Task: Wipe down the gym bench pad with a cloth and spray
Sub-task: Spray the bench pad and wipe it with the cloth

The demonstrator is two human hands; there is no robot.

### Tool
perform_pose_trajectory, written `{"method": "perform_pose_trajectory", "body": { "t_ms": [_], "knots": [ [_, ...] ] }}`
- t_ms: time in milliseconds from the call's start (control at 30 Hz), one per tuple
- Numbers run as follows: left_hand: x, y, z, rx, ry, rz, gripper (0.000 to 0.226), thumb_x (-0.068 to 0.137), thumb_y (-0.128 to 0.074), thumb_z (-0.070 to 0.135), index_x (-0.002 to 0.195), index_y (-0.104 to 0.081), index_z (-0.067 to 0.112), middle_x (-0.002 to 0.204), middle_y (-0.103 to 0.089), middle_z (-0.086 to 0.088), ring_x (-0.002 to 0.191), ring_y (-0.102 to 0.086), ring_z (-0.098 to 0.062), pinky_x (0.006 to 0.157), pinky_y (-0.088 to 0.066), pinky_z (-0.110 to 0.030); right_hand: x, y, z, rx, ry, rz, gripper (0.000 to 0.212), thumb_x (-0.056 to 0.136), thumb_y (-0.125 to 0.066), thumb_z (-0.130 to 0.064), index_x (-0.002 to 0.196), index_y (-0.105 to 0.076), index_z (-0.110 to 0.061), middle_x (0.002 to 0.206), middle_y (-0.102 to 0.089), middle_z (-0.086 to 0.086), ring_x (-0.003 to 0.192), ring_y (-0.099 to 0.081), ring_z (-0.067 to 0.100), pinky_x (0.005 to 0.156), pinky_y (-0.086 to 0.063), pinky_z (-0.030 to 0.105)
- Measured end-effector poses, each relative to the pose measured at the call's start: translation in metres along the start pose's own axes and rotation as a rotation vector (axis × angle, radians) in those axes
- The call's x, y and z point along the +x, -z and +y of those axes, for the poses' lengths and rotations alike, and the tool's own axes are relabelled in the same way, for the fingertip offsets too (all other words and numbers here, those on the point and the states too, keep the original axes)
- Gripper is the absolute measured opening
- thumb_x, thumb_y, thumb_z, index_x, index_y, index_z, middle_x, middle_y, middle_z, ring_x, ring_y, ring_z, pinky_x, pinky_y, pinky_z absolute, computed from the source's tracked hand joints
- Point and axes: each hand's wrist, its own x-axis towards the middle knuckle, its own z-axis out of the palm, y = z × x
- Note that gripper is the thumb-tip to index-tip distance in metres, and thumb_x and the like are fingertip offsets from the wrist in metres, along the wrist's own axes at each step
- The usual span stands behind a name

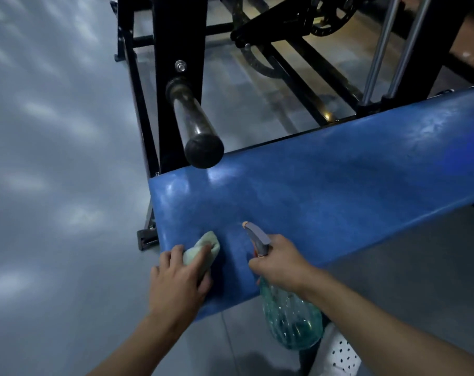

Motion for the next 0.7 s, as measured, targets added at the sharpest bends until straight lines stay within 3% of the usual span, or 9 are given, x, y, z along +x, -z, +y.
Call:
{"method": "perform_pose_trajectory", "body": {
  "t_ms": [200,333,500,567,700],
  "knots": [
    [-0.022,0.018,0.001,-0.154,0.04,-0.031,0.05,0.072,-0.05,0.043,0.121,-0.059,0.034,0.085,-0.051,-0.002,0.072,-0.05,-0.031,0.056,-0.047,-0.039,-0.012,0.002,0.001,0.081,-0.026,0.039,0.021,0.056,-0.055,-0.027,0.071,-0.049,-0.013,0.064,-0.046,-0.002,0.063,-0.045,0.018,0.072,-0.056,0.057],
    [-0.013,0.044,0.039,-0.201,-0.066,-0.052,0.048,0.073,-0.051,0.042,0.12,-0.055,0.034,0.086,-0.053,-0.002,0.073,-0.052,-0.03,0.056,-0.051,-0.041,-0.033,0.036,-0.005,0.122,-0.068,0.13,0.03,0.057,-0.054,-0.026,0.078,-0.05,-0.005,0.066,-0.046,-0.001,0.065,-0.05,0.02,0.068,-0.055,0.046],
    [0.034,0.092,0.131,-0.184,-0.222,-0.05,0.047,0.076,-0.05,0.048,0.12,-0.058,0.034,0.088,-0.053,0.001,0.078,-0.052,-0.027,0.054,-0.048,-0.04,-0.069,0.122,-0.007,0.193,-0.118,0.276,0.031,0.055,-0.054,-0.025,0.08,-0.054,-0.006,0.066,-0.052,0.0,0.067,-0.06,0.031,0.07,-0.056,0.044],
    [0.055,0.114,0.18,-0.171,-0.326,-0.029,0.049,0.076,-0.048,0.046,0.119,-0.063,0.03,0.087,-0.052,0.001,0.077,-0.05,-0.027,0.054,-0.047,-0.038,-0.09,0.167,-0.006,0.264,-0.128,0.337,0.031,0.061,-0.058,-0.021,0.086,-0.054,-0.002,0.069,-0.051,0.001,0.066,-0.057,0.027,0.066,-0.053,0.04],
    [0.095,0.158,0.295,-0.168,-0.49,-0.015,0.049,0.078,-0.046,0.048,0.122,-0.059,0.032,0.094,-0.052,0.003,0.086,-0.048,-0.024,0.062,-0.048,-0.037,-0.14,0.269,0.003,0.382,-0.143,0.483,0.035,0.061,-0.057,-0.02,0.089,-0.052,0.001,0.071,-0.047,0.001,0.066,-0.046,0.018,0.075,-0.055,0.048]
  ]
}}
